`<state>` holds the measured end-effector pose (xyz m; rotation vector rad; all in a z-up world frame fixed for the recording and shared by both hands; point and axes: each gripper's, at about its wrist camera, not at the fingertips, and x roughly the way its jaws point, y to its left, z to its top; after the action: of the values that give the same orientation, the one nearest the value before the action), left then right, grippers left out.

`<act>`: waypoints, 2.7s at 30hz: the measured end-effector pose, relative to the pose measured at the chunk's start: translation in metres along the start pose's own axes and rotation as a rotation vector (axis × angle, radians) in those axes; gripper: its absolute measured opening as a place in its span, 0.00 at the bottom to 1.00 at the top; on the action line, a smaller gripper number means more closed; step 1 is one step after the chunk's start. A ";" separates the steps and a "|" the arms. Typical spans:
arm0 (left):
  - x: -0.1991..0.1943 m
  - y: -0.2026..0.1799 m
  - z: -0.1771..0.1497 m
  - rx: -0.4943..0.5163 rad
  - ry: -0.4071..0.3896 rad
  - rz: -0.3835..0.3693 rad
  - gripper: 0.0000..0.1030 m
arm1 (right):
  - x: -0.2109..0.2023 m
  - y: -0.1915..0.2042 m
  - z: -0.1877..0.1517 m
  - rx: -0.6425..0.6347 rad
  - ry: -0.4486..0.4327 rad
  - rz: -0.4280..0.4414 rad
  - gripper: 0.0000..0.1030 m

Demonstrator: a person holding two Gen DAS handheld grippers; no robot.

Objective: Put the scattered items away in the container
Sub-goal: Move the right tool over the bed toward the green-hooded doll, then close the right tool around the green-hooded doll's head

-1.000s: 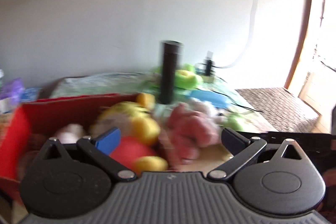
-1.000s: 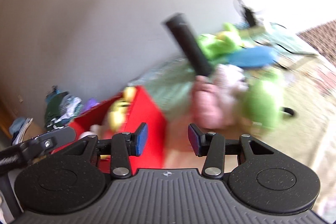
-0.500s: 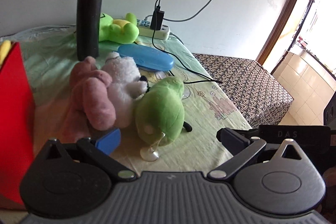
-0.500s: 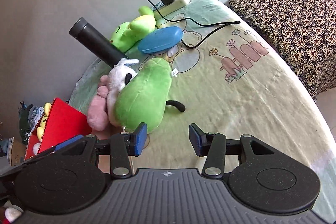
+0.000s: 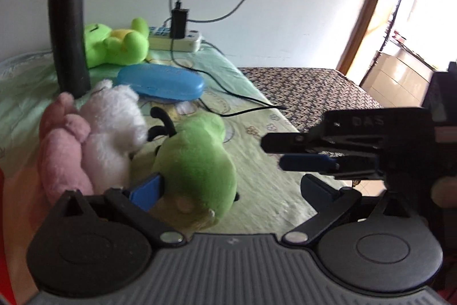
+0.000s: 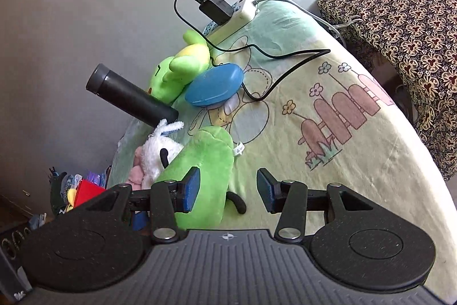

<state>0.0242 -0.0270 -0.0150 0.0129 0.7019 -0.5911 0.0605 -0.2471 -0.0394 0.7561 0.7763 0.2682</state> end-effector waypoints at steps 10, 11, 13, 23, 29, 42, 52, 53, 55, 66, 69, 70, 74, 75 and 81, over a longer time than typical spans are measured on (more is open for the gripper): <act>0.017 -0.064 -0.001 0.237 0.033 -0.207 0.98 | -0.016 -0.015 0.026 -0.093 0.035 0.102 0.46; 0.020 -0.067 -0.002 0.244 0.044 -0.221 0.98 | -0.016 -0.015 0.029 -0.111 0.041 0.105 0.46; 0.024 -0.070 -0.005 0.245 0.053 -0.229 0.98 | -0.015 -0.014 0.036 -0.145 0.058 0.119 0.46; 0.015 -0.066 -0.011 0.278 0.124 -0.224 0.98 | 0.012 0.010 0.034 -0.370 0.213 0.215 0.46; -0.012 -0.038 -0.022 0.219 0.135 -0.130 0.98 | 0.030 -0.009 0.043 -0.238 0.192 0.220 0.47; 0.047 0.042 0.074 0.165 0.055 -0.090 0.98 | 0.035 -0.047 0.063 0.080 -0.026 0.140 0.53; 0.097 0.063 0.074 0.015 0.080 -0.170 0.98 | -0.018 -0.081 0.018 0.299 0.017 0.137 0.51; 0.097 0.060 0.073 0.024 0.082 -0.162 0.98 | -0.017 -0.079 0.015 0.310 0.019 0.146 0.51; 0.094 0.056 0.069 0.020 0.083 -0.158 0.98 | -0.011 -0.077 0.015 0.349 0.001 0.163 0.52; 0.051 0.046 0.030 -0.088 0.144 -0.239 0.98 | 0.048 -0.046 0.042 0.278 0.059 0.145 0.60; 0.039 0.044 0.032 -0.091 0.143 -0.285 0.98 | 0.065 -0.037 0.055 0.181 0.090 0.156 0.57; 0.033 0.043 0.036 -0.076 0.117 -0.268 0.98 | 0.074 -0.037 0.060 0.168 0.115 0.167 0.57; 0.026 0.051 0.060 -0.006 0.037 -0.170 0.98 | 0.101 -0.032 0.079 0.083 0.150 0.164 0.56; 0.032 0.055 0.065 0.012 0.036 -0.142 0.98 | 0.105 -0.029 0.082 0.054 0.144 0.151 0.56; 0.091 0.077 0.070 -0.011 0.114 -0.140 0.98 | 0.084 -0.033 0.085 0.101 0.021 0.137 0.56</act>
<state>0.1618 -0.0228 -0.0302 -0.0125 0.8206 -0.7245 0.1785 -0.2736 -0.0675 0.9051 0.7634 0.3628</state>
